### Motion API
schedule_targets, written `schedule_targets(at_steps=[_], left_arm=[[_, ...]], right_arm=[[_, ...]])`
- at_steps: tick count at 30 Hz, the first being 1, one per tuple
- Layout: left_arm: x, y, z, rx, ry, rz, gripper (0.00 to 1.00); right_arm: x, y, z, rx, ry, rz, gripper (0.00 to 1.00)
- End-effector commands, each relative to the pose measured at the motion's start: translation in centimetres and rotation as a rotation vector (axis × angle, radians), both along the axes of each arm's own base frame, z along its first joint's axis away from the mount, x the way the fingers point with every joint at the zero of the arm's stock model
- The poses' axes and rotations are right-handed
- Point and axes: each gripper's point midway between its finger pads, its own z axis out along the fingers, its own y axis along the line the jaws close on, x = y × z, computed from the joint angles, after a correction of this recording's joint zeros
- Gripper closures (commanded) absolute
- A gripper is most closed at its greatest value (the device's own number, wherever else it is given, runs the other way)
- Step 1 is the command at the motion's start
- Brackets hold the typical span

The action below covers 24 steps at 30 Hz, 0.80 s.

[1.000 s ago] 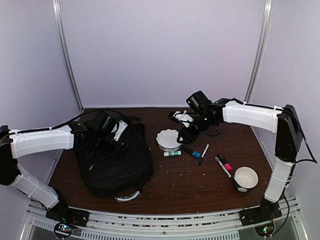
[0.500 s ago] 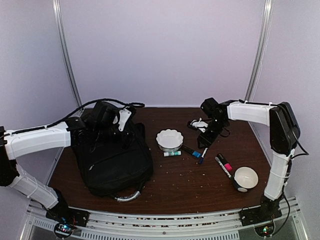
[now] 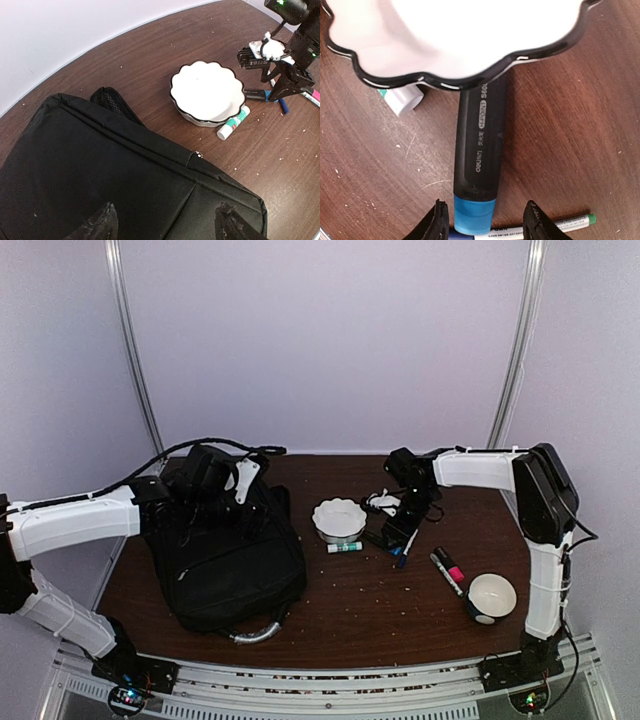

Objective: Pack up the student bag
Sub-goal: Pick up the pen from the center of the board.

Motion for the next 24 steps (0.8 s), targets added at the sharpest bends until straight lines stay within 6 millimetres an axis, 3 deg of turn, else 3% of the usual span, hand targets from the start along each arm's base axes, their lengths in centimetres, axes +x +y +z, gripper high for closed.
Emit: schedule_targets(at_steps=[1, 6, 13, 20, 24], left_arm=[[0.2, -0.2, 1.3, -0.045, -0.038, 0.014, 0.31], [0.2, -0.1, 1.6, -0.048, -0.044, 0.015, 0.31], [0.3, -0.2, 1.6, -0.042, -0.050, 0.008, 0.31], [0.2, -0.3, 1.7, -0.047, -0.051, 0.002, 0.31], [0.0, -0.2, 1.7, -0.054, -0.049, 0.006, 0.31]], right_arm=[[-0.1, 0.2, -0.7, -0.024, 0.025, 0.008, 0.50], [-0.4, -0.1, -1.1, -0.039, 0.038, 0.008, 0.54], [-1.1, -0.4, -1.2, -0.043, 0.059, 0.005, 0.67], [-1.4, -0.5, -1.8, -0.052, 0.073, 0.004, 0.63], [-1.6, -0.5, -1.9, -0.051, 0.087, 0.003, 0.71]])
